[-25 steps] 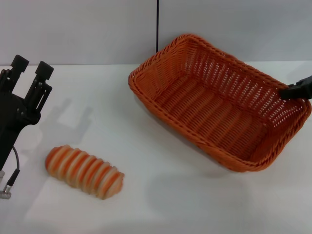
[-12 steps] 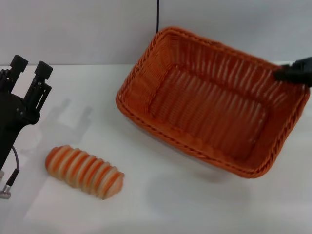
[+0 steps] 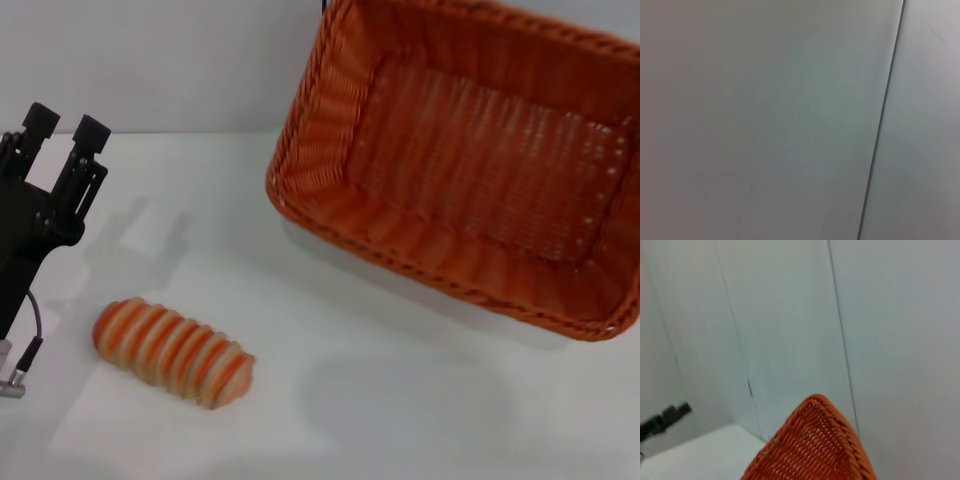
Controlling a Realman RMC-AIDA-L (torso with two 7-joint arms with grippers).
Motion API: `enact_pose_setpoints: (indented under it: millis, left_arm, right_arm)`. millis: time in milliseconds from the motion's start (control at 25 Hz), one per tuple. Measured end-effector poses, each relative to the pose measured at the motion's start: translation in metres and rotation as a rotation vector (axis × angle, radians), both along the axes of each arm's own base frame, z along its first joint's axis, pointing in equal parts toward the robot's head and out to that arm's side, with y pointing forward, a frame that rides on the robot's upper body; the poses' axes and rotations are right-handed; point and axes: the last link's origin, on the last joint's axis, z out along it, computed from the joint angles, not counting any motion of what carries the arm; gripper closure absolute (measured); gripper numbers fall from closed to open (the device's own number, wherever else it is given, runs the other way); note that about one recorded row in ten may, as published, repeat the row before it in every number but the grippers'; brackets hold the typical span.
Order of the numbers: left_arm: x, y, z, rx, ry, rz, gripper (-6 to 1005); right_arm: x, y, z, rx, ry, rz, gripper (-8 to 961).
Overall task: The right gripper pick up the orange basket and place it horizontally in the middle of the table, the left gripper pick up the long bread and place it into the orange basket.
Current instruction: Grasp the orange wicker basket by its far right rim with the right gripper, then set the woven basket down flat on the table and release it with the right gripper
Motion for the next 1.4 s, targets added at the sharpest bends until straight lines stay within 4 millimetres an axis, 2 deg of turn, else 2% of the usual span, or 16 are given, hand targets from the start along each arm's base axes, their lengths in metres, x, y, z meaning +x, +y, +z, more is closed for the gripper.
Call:
enact_pose_setpoints:
  millis: [200,480,560,600,640,800,1200,1400]
  left_arm:
    - [0.001,0.003,-0.001,-0.005,0.004,0.001,336]
    - [0.003,0.005,-0.002,-0.007,0.001,-0.004,335]
    - [0.003,0.005,-0.002,-0.007,0.001,-0.004,335]
    - [0.003,0.005,-0.002,-0.007,0.001,-0.004,335]
    - [0.003,0.005,-0.002,-0.007,0.001,-0.004,335]
    - [0.005,0.004,-0.003,-0.01,-0.009,-0.011,334]
    - [0.006,0.005,-0.005,-0.015,-0.015,-0.006,333]
    - [0.006,0.008,-0.006,-0.017,-0.009,-0.003,333]
  right_arm:
    - [-0.002,-0.009,0.015,-0.025,-0.012,0.053,806]
    - [-0.003,-0.009,0.01,-0.109,-0.099,0.085,806]
    - [-0.004,-0.009,0.003,-0.134,-0.11,0.1,805]
    - [-0.005,-0.01,-0.007,-0.172,-0.116,0.116,805]
    - [-0.005,-0.01,-0.007,-0.172,-0.116,0.116,805]
    - [-0.007,-0.013,-0.033,-0.248,-0.122,0.16,806]
    - [-0.008,-0.009,-0.065,-0.333,-0.089,0.212,806]
    - [-0.012,-0.003,-0.088,-0.382,-0.133,0.242,806]
